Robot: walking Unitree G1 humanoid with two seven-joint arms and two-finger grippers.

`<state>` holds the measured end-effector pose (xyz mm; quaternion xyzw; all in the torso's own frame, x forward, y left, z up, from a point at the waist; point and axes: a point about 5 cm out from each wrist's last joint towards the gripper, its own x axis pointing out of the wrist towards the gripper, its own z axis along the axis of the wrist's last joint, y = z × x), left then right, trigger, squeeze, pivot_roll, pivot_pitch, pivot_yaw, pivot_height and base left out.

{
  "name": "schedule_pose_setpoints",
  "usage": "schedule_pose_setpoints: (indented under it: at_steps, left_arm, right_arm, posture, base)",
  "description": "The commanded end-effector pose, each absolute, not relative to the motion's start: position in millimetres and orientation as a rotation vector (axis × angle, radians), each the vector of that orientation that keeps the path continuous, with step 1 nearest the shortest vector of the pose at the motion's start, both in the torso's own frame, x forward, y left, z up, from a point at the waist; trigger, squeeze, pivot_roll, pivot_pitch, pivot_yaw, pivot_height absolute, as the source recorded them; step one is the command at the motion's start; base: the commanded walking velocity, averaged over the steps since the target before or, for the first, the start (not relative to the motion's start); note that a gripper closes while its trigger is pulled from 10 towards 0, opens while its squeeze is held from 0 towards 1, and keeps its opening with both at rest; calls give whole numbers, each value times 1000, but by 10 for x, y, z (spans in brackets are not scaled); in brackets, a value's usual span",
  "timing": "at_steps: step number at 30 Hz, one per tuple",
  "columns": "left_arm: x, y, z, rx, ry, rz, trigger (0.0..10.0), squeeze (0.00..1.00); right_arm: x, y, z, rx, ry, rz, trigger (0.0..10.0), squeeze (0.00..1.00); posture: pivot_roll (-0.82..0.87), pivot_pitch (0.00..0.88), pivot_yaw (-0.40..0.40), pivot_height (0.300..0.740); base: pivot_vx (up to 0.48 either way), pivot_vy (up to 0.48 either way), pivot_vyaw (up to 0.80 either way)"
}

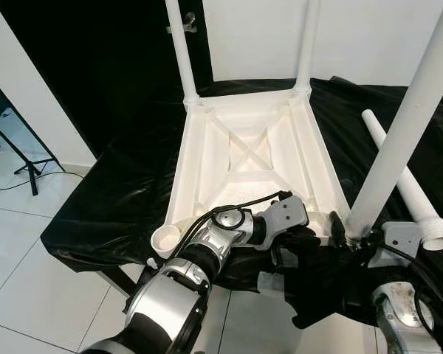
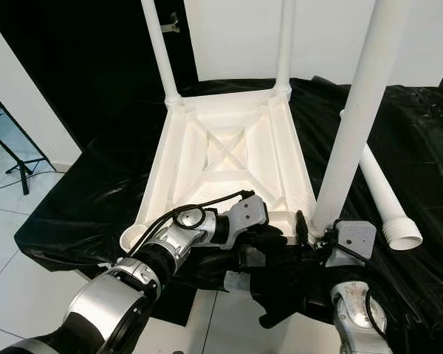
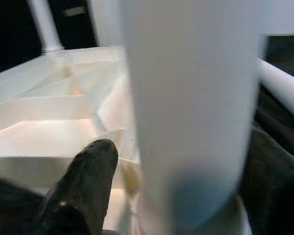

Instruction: Building children table

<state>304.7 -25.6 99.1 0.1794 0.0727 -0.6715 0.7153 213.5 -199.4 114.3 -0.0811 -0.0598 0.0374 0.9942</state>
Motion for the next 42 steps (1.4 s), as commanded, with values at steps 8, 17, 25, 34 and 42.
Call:
schedule_pose_setpoints:
  at_steps: [8,17,25,34,42]
  left_arm:
    - [2973,-117,612,380,333,-1323,10000,0]
    - [2976,-107,609,375,335,-1319,10000,0]
    - [2974,-105,609,379,335,-1324,10000,0]
    - [2965,-78,587,388,343,-1332,10000,0]
    - [2984,-66,602,393,341,-1327,10000,0]
  right_arm:
    - [2124,-2059,1152,-192,-54,402,4627,0]
    - [2091,-2094,1162,-131,-34,489,0,0]
    - [2025,-1982,1041,-51,-48,204,0,0]
    - [2060,-2123,979,-145,-54,-259,0,0]
    - [2111,-2024,981,-190,-69,-245,4706,0]
  posture:
    - [20,0,58,740]
    - [20,0,57,740]
    - [24,0,66,740]
    - [32,0,77,740]
    - [44,0,75,740]
  base:
    - [0,0,0]
    - [0,0,0]
    - [0,0,0]
    - [0,0,0]
    - [0,0,0]
